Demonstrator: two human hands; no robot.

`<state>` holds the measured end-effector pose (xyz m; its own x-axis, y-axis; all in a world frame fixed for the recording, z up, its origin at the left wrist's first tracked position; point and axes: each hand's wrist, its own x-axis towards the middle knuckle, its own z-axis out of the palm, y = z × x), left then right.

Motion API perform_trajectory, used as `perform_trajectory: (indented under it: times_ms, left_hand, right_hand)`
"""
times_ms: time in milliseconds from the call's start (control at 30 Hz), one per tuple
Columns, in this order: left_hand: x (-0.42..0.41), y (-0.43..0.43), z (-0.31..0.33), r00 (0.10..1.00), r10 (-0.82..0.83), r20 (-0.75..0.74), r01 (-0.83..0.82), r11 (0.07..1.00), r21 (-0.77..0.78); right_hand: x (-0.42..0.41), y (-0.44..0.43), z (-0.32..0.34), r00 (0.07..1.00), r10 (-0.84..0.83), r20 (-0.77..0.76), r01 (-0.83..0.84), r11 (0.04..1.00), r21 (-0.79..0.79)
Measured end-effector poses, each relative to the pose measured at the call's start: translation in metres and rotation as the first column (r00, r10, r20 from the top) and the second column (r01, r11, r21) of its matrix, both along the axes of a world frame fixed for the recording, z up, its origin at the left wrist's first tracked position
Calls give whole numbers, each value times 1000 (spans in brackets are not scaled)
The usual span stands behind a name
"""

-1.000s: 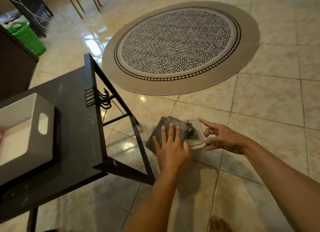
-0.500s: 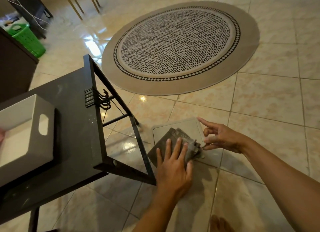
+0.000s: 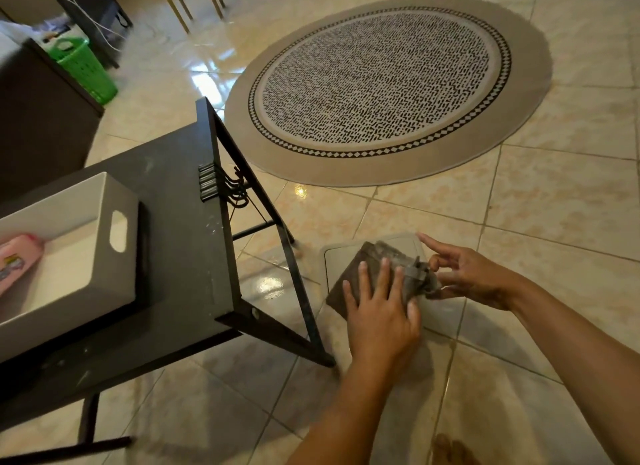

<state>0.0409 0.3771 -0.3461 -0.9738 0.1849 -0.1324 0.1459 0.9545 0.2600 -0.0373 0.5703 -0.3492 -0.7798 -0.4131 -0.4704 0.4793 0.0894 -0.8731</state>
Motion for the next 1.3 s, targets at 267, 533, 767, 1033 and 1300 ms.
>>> perform_trajectory:
  times_ms: [267, 533, 767, 1033, 1300]
  left_hand:
    - [7, -22, 5, 971, 238, -16, -236, 969, 76]
    - [-37, -43, 3, 965, 261, -25, -260, 965, 15]
    - [1, -14, 3, 999, -42, -35, 45, 996, 72]
    - [-60, 8, 4, 993, -120, -5, 120, 993, 0]
    - [-9, -28, -2, 991, 130, -42, -130, 991, 11]
  right_hand:
    - [-2, -2, 0, 1000, -19, 7, 19, 1000, -20]
    - [1, -3, 4, 999, -38, 20, 38, 999, -26]
    - [-3, -3, 2, 1000, -12, -1, 12, 1000, -3]
    - [-1, -6, 5, 999, -53, 10, 53, 998, -37]
    - [-2, -1, -3, 999, -38, 14, 38, 998, -51]
